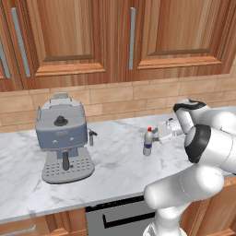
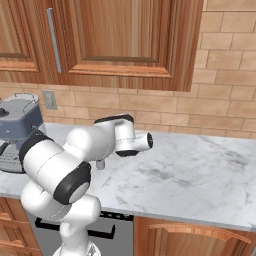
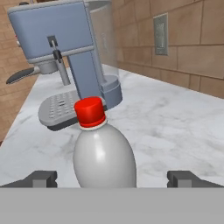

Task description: Place the drinks on the dining counter in a tight cluster.

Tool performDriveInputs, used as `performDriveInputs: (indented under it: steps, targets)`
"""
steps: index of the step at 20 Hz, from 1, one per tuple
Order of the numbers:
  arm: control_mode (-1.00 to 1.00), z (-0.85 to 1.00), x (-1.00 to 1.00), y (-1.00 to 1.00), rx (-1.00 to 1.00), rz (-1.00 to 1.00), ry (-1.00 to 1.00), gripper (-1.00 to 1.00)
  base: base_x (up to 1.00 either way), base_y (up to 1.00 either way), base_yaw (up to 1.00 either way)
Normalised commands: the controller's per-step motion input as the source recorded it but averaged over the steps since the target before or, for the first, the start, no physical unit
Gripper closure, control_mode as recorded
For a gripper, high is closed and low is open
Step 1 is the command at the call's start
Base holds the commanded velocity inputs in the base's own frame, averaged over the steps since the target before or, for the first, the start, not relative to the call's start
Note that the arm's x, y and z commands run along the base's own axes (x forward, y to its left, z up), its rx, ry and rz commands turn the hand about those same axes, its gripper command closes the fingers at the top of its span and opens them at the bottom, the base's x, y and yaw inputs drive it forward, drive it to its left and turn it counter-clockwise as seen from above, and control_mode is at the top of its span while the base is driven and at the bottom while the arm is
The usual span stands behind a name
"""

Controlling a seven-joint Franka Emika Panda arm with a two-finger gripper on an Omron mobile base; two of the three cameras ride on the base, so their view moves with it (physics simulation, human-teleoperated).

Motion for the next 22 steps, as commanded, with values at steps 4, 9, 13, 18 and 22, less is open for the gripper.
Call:
performDriveInputs:
  steps: [4,9,13,18,22]
  targets:
    - [-1.00,0.00,0.00,0.06,0.00,0.00,0.00,-1.00,0.00,0.00,0.00]
    - [-1.00,0.00,0.00,0.09,0.00,0.00,0.01,-1.00,0.00,0.00,0.00]
    - [-1.00,0.00,0.00,0.12,0.00,0.00,0.02,-1.00,0.00,0.00,0.00]
    - [-1.00,0.00,0.00,0.10,0.00,0.00,0.00,-1.00,0.00,0.00,0.00]
    - [-1.00,0.00,0.00,0.03,0.00,0.00,0.00,-1.00,0.00,0.00,0.00]
